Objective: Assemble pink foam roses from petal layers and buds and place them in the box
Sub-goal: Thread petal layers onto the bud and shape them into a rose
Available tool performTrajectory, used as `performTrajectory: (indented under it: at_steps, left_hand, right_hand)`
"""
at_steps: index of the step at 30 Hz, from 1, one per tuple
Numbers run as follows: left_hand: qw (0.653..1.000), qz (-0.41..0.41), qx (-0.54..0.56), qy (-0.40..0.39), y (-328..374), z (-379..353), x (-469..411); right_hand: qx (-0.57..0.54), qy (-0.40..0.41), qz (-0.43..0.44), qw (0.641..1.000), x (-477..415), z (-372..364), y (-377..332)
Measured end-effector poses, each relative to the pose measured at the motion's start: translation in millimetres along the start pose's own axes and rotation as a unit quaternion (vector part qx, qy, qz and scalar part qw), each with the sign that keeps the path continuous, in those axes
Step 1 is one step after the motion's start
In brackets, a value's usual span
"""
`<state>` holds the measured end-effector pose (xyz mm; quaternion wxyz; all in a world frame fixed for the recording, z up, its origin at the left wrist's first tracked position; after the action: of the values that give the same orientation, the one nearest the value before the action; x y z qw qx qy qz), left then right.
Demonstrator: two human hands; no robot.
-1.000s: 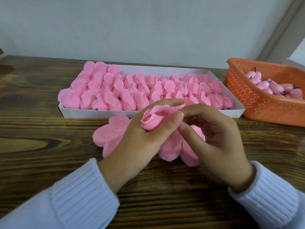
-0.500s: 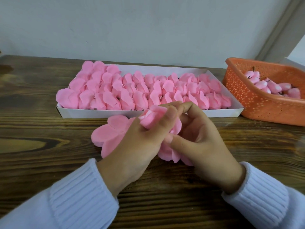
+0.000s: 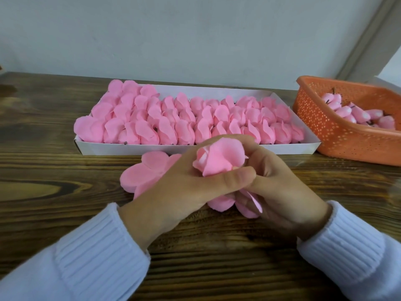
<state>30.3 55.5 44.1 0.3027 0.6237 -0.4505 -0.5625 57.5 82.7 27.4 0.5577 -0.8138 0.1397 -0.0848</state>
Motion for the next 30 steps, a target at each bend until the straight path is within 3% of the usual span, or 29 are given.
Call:
performTrajectory:
  at_steps: [2,8,12,17,23,30]
  left_hand:
    - [1.0,0.012,0.011,-0.011,-2,-5,2]
    - [0.998,-0.018,-0.046,0.045,-2,10,3]
    - [0.99,-0.056,-0.059,0.112,10,22,6]
    - [0.98,-0.046,-0.059,0.183,8,36,8]
    - [0.977,-0.044,-0.09,0.189,10,33,8]
    - [0.977,-0.029,-0.188,0.097,3,21,4]
  right_hand:
    - [-0.024,-0.041,-0.014,0.999,0,-10,2]
    - [0.017,0.037,-0.015,0.999,0,7,3]
    - [0.054,0.134,0.006,0.989,4,28,-5]
    - [0.148,0.233,0.059,0.959,14,46,-23]
    - [0.245,0.27,0.214,0.906,33,30,-53]
    - [0.299,0.283,0.305,0.859,48,14,-66]
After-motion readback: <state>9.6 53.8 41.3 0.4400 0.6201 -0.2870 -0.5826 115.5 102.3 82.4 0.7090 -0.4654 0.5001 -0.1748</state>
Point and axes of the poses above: each hand's wrist, its own x-axis away from the middle knuckle, its own z-axis out of the back of the hand, y = z × x, the point moved 10 cm from there along -x, towards the middle knuckle, and after that the axes turned 9 degrees about -z, right-handed, at the moved point
